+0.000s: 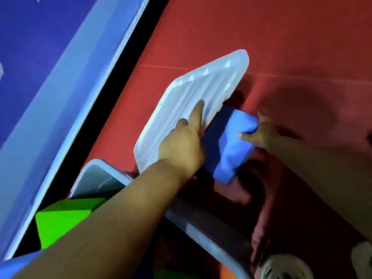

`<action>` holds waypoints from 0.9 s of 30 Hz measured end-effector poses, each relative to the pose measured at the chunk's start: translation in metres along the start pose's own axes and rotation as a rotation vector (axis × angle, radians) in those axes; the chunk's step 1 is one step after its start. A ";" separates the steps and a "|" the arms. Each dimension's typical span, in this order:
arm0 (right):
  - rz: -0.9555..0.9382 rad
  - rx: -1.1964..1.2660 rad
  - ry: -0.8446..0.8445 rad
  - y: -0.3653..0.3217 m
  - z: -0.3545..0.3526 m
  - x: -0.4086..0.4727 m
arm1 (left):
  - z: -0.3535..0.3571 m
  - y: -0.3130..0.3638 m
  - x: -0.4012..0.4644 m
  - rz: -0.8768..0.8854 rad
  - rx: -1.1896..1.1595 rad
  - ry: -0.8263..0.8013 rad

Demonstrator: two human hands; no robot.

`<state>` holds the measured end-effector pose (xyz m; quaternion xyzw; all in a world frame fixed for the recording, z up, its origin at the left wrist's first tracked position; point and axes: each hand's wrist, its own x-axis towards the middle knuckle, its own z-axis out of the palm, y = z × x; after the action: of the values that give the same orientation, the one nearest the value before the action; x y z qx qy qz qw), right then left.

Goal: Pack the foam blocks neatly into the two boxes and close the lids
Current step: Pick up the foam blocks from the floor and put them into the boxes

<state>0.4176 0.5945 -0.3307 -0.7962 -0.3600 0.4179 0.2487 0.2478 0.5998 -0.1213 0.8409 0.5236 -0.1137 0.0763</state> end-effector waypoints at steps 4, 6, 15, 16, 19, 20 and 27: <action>0.176 -0.085 -0.042 0.026 0.006 -0.008 | 0.011 0.004 0.008 -0.082 -0.231 -0.125; 0.244 -0.059 -0.087 0.031 0.010 -0.017 | 0.015 0.005 0.008 -0.121 -0.315 -0.180; 0.344 0.591 -0.340 0.024 0.023 -0.063 | 0.013 0.012 -0.001 -0.103 -0.254 -0.241; 0.326 0.611 -0.311 0.026 0.011 -0.063 | 0.013 0.014 -0.003 -0.097 -0.226 -0.251; 0.157 0.575 -0.357 0.039 -0.053 -0.062 | 0.017 0.022 -0.008 -0.060 -0.110 -0.300; 0.117 0.523 -0.377 0.047 -0.081 -0.061 | 0.020 0.028 -0.010 -0.042 -0.072 -0.315; 0.308 0.440 -0.424 0.101 -0.246 -0.063 | 0.068 0.072 -0.013 -0.130 0.005 -0.433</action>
<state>0.6380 0.4599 -0.2406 -0.6641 -0.1807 0.6742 0.2680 0.2994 0.5399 -0.1822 0.7614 0.5479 -0.2978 0.1772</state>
